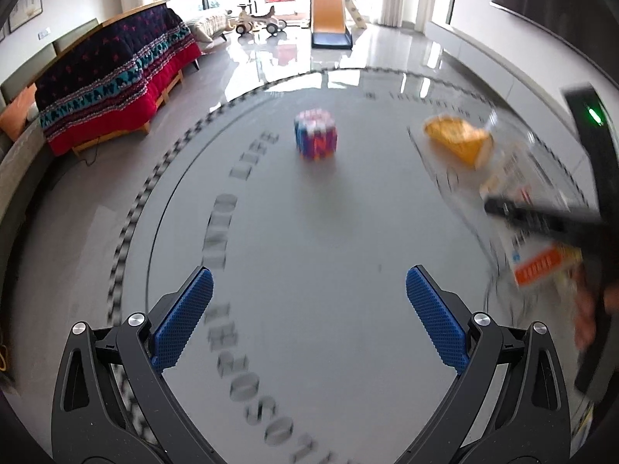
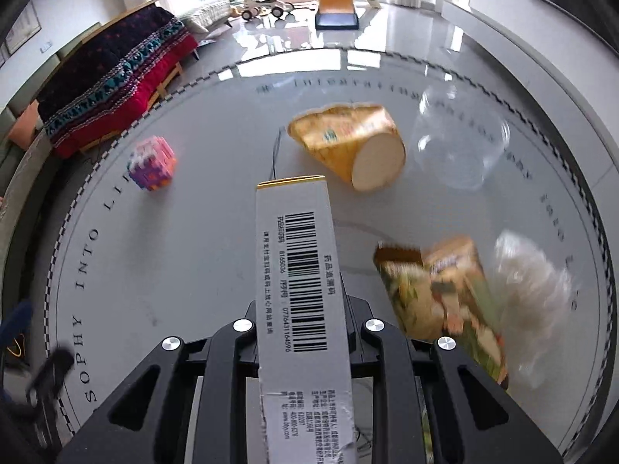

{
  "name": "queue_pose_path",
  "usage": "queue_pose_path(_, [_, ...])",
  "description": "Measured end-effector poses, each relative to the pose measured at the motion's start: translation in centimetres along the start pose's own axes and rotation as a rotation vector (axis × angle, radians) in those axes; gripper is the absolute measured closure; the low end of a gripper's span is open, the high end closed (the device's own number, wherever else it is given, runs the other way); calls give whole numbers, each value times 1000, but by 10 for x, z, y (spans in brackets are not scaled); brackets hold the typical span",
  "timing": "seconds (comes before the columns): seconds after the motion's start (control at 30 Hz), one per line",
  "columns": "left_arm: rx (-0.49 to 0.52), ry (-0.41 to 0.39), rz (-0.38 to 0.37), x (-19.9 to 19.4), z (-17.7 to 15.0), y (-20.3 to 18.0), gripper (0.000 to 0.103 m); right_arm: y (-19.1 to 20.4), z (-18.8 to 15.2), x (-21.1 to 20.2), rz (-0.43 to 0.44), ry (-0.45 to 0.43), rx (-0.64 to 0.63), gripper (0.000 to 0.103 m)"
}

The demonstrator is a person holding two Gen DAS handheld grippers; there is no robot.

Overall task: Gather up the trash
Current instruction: 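Grasp the pink toy cube with the left tool while the right tool holds the box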

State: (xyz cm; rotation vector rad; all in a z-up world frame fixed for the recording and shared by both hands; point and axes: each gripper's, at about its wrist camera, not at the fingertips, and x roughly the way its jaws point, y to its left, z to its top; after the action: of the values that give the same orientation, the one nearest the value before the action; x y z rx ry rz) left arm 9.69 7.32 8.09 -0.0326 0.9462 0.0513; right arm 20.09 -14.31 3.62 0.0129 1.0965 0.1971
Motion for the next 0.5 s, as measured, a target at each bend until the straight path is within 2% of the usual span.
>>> queue_pose_path(0.2, [-18,-16,21,54,59,-8,6,-3,21,1,24,-20,-25,80])
queue_pose_path(0.5, [-77,2,29,115,96,-14,6,-7,28,8,29,-43,-65,80])
